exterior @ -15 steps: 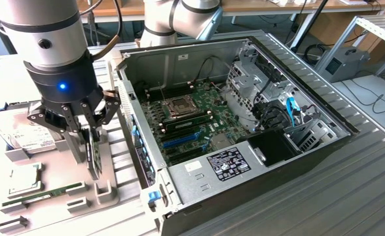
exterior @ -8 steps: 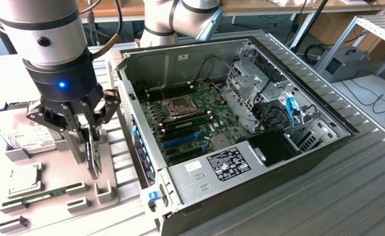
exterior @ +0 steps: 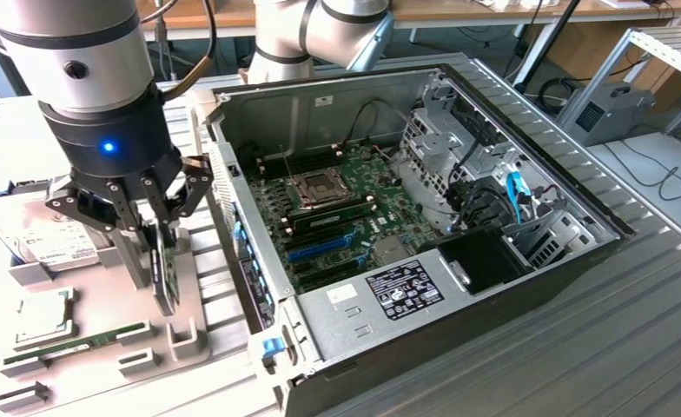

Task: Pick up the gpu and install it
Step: 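Pick up the gpu and move the gpu toward the slot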

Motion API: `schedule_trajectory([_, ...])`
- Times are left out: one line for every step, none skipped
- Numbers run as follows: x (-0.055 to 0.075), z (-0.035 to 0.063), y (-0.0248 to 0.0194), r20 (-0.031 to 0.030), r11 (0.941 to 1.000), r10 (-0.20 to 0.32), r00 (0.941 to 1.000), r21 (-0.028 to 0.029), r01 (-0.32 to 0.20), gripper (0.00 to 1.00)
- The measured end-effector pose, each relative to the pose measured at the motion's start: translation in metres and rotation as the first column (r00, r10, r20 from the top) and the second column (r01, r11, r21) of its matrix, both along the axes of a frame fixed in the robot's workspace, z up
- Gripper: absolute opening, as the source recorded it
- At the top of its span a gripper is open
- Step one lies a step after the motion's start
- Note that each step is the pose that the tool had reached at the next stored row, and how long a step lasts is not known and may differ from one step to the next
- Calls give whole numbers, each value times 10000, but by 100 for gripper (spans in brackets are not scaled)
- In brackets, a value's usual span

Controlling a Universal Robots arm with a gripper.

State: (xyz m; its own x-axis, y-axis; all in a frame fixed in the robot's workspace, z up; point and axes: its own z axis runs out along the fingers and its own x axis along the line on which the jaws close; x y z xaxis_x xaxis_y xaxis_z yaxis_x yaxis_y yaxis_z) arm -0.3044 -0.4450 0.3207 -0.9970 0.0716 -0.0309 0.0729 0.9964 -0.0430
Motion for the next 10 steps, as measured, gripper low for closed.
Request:
schedule_trajectory([0,3,0,1,10000,0,10000,1,0,26])
schedule_trajectory([0,6,0,0,10000,0,10000,1,0,26])
schedule_trajectory([0,10,0,0,10000,0,10000,0,0,26])
schedule_trajectory([0,14,0,0,10000,0,10000,1,0,26])
schedule_trajectory([0,17,0,0,10000,0,10000,0,0,26])
schedule_trajectory([0,20,0,0,10000,0,10000,1,0,26])
schedule_trajectory([0,23,0,0,10000,0,10000,1,0,26])
schedule_trajectory([0,26,0,0,10000,0,10000,1,0,26])
schedule_trajectory([0,29,0,1,10000,0,10000,1,0,26])
schedule_trajectory([0,33,0,0,10000,0,10000,1,0,26])
